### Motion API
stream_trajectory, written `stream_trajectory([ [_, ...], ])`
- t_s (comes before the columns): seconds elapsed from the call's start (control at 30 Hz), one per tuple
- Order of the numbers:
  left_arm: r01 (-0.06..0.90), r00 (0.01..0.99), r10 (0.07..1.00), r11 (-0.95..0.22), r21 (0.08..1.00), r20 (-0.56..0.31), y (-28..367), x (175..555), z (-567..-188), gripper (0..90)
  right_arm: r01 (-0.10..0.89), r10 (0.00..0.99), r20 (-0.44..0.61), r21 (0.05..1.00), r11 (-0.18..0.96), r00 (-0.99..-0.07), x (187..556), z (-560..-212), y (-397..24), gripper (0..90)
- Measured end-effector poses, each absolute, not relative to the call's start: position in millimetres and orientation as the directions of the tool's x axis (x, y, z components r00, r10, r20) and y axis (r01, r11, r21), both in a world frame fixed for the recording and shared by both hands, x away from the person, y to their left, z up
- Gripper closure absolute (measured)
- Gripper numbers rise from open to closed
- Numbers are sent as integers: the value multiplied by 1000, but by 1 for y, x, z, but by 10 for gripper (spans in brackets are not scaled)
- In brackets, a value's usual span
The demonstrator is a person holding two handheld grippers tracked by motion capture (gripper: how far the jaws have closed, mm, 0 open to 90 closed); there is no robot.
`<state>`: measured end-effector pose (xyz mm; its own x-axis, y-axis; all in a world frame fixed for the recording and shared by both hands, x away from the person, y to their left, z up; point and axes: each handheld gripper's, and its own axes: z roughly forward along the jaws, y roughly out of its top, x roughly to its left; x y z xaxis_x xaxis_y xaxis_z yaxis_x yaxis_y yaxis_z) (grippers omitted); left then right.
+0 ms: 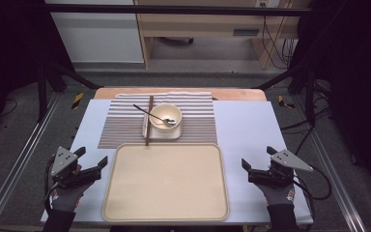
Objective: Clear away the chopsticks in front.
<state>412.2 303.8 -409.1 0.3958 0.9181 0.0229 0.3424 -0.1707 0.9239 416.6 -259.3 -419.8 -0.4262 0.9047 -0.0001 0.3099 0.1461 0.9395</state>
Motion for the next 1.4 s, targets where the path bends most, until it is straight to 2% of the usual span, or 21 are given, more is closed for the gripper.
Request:
stream_trajectory([
  [0.4,344,429,903,-189,920,25,285,429,-403,168,308,907,4,941,139,-421,415,-417,-258,12],
  [0.8,337,480,877,-224,914,38,250,468,-395,207,317,908,-3,937,149,-419,417,-418,-255,16],
  [1.17,377,464,886,-198,905,0,238,504,-399,262,326,906,-7,932,159,-423,420,-420,-254,17],
  [1.4,376,454,891,-210,902,18,233,523,-396,304,329,907,-3,931,155,-420,420,-420,-253,17],
])
